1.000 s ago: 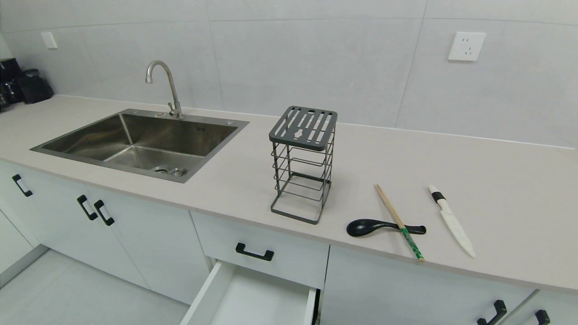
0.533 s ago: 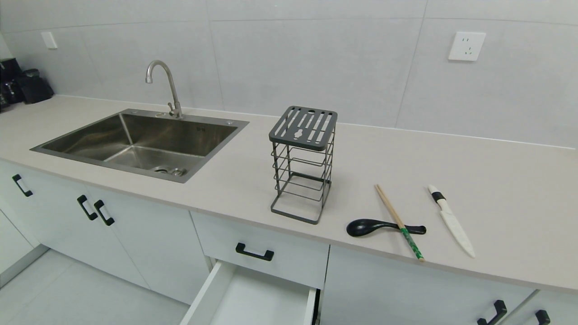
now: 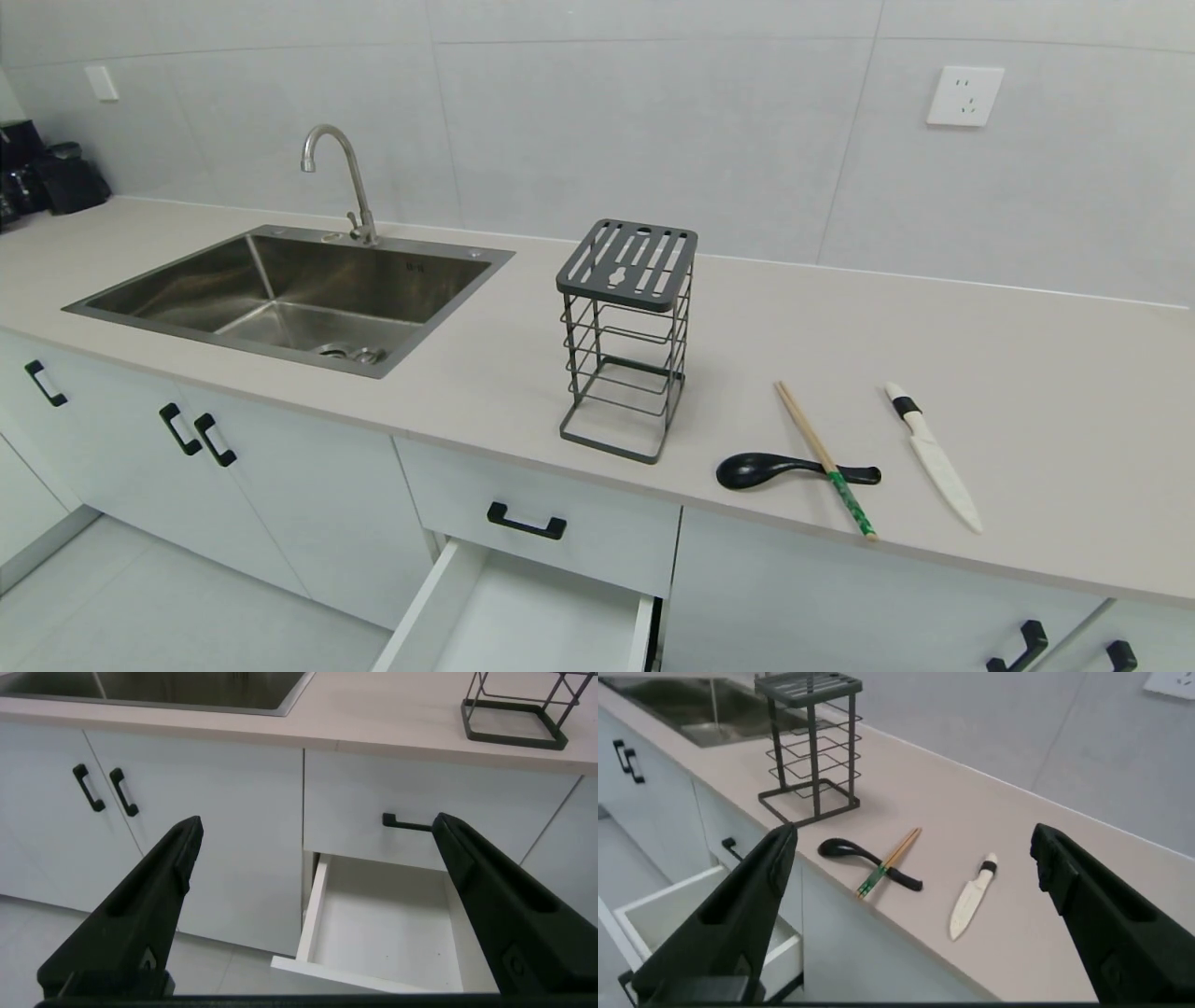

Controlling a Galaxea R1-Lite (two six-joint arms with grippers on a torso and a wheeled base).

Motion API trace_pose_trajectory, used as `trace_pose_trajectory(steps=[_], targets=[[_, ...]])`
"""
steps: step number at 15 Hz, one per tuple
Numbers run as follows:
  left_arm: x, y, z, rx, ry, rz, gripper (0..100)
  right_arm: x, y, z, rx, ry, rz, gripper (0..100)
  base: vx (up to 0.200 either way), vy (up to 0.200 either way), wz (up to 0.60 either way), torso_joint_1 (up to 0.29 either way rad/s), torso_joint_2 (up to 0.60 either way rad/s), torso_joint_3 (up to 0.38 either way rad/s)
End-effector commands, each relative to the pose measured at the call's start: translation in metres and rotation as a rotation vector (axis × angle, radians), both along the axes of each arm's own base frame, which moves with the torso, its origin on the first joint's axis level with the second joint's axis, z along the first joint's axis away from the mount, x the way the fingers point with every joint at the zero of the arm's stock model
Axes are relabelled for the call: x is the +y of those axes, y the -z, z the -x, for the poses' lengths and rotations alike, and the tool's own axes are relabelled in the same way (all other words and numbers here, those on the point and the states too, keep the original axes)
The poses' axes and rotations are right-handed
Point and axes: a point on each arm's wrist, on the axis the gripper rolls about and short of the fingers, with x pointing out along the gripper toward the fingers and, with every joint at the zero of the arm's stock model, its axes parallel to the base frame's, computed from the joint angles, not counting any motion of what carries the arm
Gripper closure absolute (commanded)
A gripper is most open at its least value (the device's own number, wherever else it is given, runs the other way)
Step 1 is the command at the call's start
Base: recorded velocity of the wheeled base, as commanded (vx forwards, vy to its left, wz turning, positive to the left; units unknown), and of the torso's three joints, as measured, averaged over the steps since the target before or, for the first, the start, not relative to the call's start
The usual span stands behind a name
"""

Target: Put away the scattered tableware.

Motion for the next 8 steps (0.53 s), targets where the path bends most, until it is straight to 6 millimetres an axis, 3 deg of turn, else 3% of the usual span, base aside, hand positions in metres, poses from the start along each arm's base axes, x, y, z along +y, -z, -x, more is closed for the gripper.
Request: trace_pose_trajectory(steps=[1, 4, 8], targets=[[0.000, 0.000, 0.000, 0.001, -0.002, 0.000, 0, 0.007, -0.037, -0.067, 0.127, -0.086, 0.114, 0, 0.000, 0.000, 0.00, 0.000, 0.00, 0.000], [0.000, 0.000, 0.000, 0.001, 0.000, 0.000, 0, 0.017, -0.026, -0.102, 0.273, -0.147, 0.135, 0, 0.000, 0.000, 0.00, 0.000, 0.00, 0.000], [0.000, 0.000, 0.000, 0.001, 0.000, 0.000, 0, 0.020, -0.013, -0.113, 0.344, -0.159, 0.150, 0, 0.000, 0.000, 0.00, 0.000, 0.00, 0.000]])
